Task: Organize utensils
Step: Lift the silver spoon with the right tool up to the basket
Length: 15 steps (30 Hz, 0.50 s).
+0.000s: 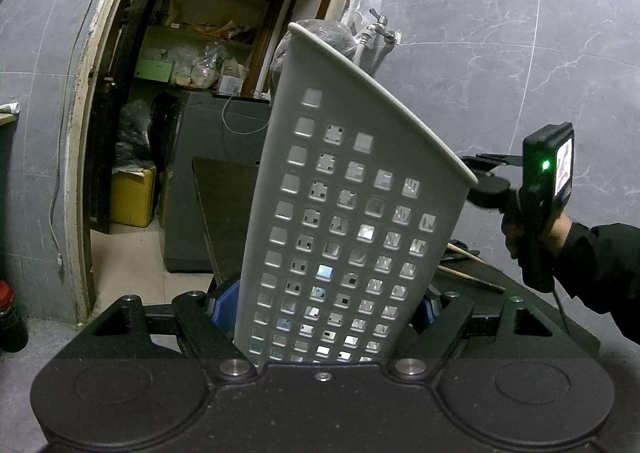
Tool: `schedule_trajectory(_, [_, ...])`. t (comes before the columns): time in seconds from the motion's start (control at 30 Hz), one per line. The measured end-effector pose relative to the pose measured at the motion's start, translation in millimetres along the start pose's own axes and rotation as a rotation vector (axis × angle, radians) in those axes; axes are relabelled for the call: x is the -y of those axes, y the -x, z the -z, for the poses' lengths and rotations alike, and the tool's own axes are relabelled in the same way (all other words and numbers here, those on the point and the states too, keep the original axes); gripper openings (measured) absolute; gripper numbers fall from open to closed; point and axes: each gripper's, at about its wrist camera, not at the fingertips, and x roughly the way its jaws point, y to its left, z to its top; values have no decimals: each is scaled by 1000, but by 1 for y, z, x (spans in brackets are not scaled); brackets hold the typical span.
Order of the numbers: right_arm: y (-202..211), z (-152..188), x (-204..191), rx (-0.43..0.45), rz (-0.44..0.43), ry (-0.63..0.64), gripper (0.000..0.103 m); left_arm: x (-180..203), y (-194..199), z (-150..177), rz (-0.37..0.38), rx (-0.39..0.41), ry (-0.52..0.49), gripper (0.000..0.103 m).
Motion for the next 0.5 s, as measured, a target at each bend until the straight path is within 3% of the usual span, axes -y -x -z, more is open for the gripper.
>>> schedule_trajectory(0.2, [-3, -10, 42, 3, -24, -235, 0, 0, -1, 1, -3, -3, 2, 82])
schedule_trajectory(0.5, [14, -21, 64, 32, -45, -380, 0, -1, -2, 2, -2, -3, 9, 82])
